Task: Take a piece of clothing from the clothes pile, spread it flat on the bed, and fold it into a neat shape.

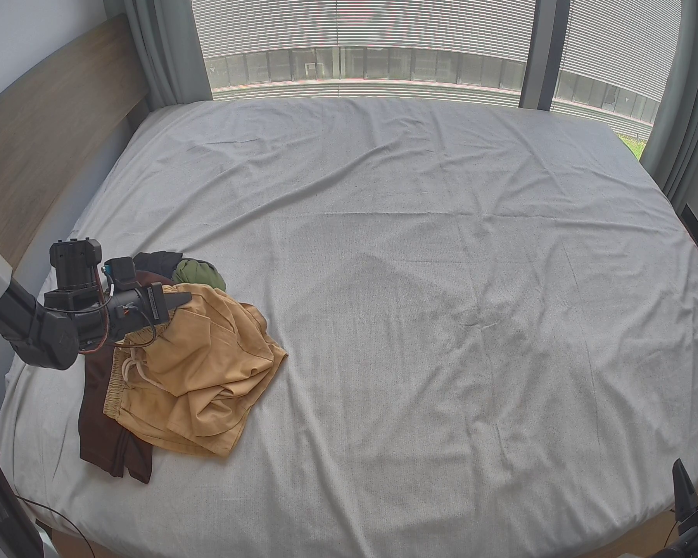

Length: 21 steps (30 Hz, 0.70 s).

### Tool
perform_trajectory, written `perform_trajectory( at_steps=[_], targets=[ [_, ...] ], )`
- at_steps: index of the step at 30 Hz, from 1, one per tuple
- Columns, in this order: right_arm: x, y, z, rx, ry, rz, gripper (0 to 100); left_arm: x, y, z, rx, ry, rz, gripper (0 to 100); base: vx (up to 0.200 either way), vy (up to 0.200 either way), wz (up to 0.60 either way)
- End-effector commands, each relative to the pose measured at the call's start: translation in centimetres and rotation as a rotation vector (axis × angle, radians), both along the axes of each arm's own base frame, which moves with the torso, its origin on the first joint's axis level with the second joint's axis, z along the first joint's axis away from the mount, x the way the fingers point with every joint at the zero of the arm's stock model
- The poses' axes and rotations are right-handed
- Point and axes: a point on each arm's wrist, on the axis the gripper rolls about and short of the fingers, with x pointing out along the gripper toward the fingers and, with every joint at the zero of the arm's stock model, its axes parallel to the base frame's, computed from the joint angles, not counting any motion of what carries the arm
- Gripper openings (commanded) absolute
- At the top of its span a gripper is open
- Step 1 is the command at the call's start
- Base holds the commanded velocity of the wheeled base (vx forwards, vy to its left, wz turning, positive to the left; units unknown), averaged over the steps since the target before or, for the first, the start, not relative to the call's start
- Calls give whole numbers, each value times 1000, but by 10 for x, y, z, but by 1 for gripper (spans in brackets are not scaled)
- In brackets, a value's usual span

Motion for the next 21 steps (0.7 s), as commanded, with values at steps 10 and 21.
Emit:
perform_trajectory(
  at_steps=[10,21],
  targets=[
    [0,0,-5,0,1,0,100,-29,-21,33,-46,-52,-84,0,0,0,0],
    [0,0,-5,-2,1,2,100,-55,-55,78,-97,-159,-183,0,0,0,0]
  ],
)
